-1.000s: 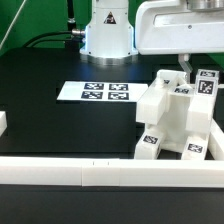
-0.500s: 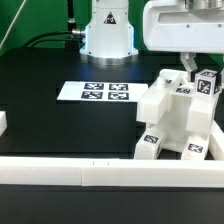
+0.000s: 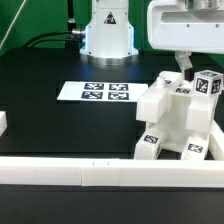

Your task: Assemble chair

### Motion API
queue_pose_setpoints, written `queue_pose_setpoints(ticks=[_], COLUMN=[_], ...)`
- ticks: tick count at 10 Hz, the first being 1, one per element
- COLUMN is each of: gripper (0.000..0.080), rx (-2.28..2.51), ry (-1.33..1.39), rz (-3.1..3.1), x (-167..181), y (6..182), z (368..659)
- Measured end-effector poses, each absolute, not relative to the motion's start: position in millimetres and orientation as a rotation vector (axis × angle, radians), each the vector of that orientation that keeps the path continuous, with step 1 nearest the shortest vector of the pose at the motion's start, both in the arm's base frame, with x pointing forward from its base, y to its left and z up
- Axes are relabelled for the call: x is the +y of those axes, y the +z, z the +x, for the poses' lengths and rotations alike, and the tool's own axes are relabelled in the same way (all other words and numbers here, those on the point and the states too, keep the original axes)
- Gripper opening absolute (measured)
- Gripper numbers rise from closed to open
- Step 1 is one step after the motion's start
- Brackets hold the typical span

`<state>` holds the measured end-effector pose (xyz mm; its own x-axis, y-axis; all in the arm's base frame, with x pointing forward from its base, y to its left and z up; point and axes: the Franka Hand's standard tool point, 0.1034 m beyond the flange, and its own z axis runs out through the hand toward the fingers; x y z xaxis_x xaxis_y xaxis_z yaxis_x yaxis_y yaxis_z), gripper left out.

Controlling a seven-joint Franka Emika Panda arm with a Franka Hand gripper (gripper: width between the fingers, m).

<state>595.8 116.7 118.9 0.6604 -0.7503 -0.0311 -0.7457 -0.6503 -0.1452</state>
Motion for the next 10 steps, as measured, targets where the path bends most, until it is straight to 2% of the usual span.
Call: queue_pose_setpoints(ticks=[1, 2, 4, 10], gripper=[0.0618, 0.0643, 0.0648, 0.0649], rx=[1.201, 1.097, 0.889, -0.139], ry=[-0.035, -0.030, -0.046, -0.082], rz=[-2.748, -2.793, -2.869, -3.030], x=[116.5, 117.6, 117.2, 123.0], y=[121.4, 123.9, 122.3, 122.4], z=[596.9, 598.6, 598.1, 595.8])
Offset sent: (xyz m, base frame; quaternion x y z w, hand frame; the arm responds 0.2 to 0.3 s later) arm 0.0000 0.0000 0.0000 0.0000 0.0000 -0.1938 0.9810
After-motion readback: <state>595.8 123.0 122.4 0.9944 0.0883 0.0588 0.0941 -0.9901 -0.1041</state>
